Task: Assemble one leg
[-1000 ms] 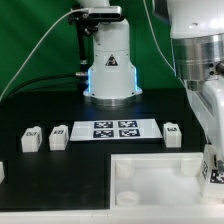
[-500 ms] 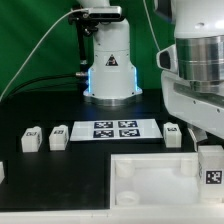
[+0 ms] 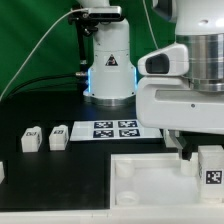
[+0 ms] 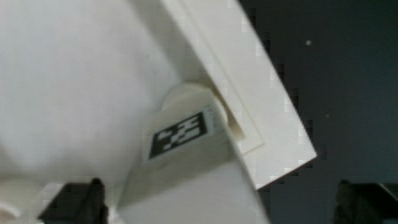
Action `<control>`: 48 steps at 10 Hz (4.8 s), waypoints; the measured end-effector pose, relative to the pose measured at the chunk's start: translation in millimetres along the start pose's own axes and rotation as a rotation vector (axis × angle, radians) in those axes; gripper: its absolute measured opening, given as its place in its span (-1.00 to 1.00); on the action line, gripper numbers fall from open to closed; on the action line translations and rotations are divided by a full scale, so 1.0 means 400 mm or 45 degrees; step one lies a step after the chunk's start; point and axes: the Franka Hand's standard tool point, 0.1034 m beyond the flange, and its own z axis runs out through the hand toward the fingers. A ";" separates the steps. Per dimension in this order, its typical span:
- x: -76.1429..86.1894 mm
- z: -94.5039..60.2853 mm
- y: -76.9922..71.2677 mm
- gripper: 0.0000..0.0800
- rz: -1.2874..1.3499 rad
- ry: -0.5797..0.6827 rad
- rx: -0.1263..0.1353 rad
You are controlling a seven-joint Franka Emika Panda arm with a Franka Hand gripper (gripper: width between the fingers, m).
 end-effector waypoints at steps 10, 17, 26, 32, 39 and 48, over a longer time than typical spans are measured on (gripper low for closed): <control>-0.005 0.010 0.006 -0.26 0.670 -0.001 -0.008; -0.009 0.013 0.008 -0.20 1.561 -0.061 0.072; -0.017 0.017 0.000 0.62 0.085 -0.037 0.009; -0.017 0.035 0.011 -0.14 0.029 -0.071 0.001; -0.004 0.038 0.004 -0.27 1.514 -0.066 0.006; -0.005 0.047 0.006 0.61 1.012 -0.037 0.065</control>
Offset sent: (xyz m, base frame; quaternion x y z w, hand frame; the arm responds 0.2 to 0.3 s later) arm 0.0000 0.0000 0.0000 0.0000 0.0000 0.0000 1.0000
